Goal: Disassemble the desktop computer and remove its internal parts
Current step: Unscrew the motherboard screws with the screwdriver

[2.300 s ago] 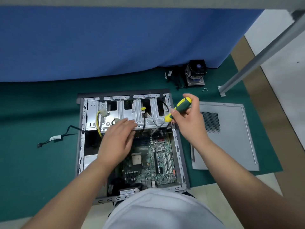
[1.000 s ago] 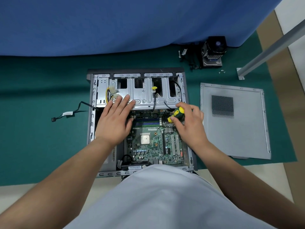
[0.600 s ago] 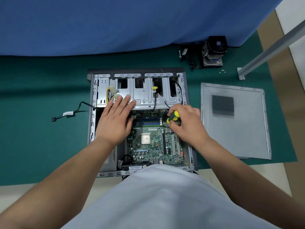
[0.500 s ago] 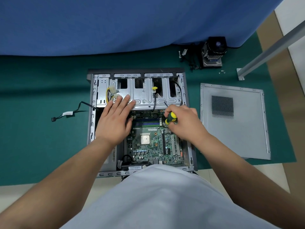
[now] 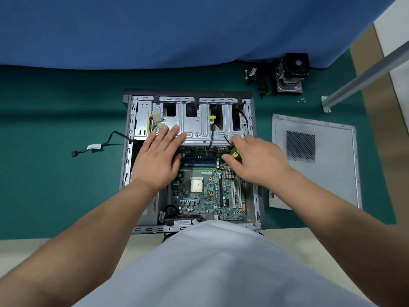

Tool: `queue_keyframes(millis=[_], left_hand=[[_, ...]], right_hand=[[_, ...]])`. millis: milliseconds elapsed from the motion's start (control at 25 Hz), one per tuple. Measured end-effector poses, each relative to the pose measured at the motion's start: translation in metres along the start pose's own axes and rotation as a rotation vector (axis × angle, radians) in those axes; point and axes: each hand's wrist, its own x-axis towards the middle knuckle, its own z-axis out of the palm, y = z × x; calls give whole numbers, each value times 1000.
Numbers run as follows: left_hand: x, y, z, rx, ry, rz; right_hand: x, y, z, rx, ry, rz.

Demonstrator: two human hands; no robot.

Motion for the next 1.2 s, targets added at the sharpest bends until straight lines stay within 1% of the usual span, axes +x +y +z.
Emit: queue_keyframes(millis=[40,160,200,280,320,440,520,600,640,720,840,920,1000,1120,1200], left_hand=[[0,-1,0,-2,1,-1],[0,-2,0,-3,4,-3],[0,-2,0,-3,1,-4],[0,-2,1,-6,-4,-3],[0,-2,1,-6,-3,-4],[0,-2,1,-3,-5,-5],[0,-3,2,-3,-5,-7],[0,-2,2,-6,-2,-8],[0,-2,1,-6,-1,-9],[0,-2,1,-7,3,-11],[0,-1,0,-9,-1,-13],[0,-1,-1,-9,-4,-17],[0,-1,-1,-8,-6,-17],[0,-1,0,-7,-5,-17],[0,-1,0,-5,-4,-17]], right_hand=[[1,-1,0,-23,2,17],[4,-3,-1,-65,-23,-120],[5,-3,-2,-85,-34,-130],[5,-3,-3,-113,-37,-60],[6,-3,-2,-103,-34,-47],[5,-1,-1,32,-87,-150],[3,-2,0,127,-111,-105],[1,-4,2,136,-58,-68],[0,-4,4,138,-44,-92],[-2,-5,4,167,-76,-124],[-5,-7,6,137,-65,-22],[-6,-9,6,125,-48,-56],[-8,-10,4,173,-66,-103],[-7,-14,2,156,-18,-28],[-7,-15,3,123,-19,-66]])
